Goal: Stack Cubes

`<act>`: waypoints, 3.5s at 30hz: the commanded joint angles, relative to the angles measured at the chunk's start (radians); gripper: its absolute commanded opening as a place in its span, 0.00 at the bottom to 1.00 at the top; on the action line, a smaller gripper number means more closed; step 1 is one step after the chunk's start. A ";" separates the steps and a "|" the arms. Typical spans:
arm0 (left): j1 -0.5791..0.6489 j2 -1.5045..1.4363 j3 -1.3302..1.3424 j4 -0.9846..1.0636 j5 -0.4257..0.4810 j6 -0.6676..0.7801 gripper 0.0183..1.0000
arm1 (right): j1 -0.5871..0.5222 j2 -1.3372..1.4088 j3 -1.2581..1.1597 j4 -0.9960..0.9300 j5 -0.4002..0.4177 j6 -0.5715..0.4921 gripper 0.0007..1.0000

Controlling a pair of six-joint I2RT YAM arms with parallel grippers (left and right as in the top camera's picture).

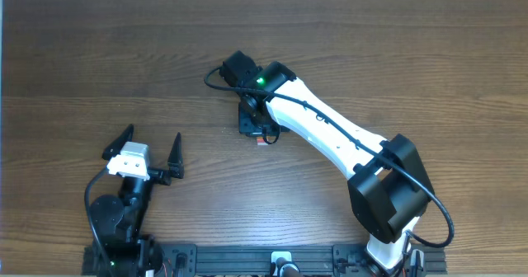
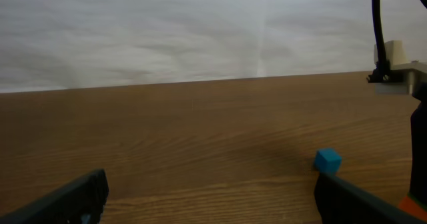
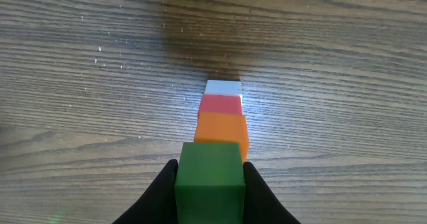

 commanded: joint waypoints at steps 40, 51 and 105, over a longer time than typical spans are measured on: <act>0.003 -0.004 -0.005 -0.002 -0.004 0.011 1.00 | -0.002 0.014 0.027 -0.009 -0.016 -0.001 0.01; 0.003 -0.004 -0.005 -0.002 -0.004 0.011 1.00 | -0.002 0.014 0.048 -0.014 -0.016 -0.008 0.01; 0.003 -0.004 -0.005 -0.002 -0.004 0.011 1.00 | -0.015 0.042 0.048 -0.032 0.028 0.007 0.71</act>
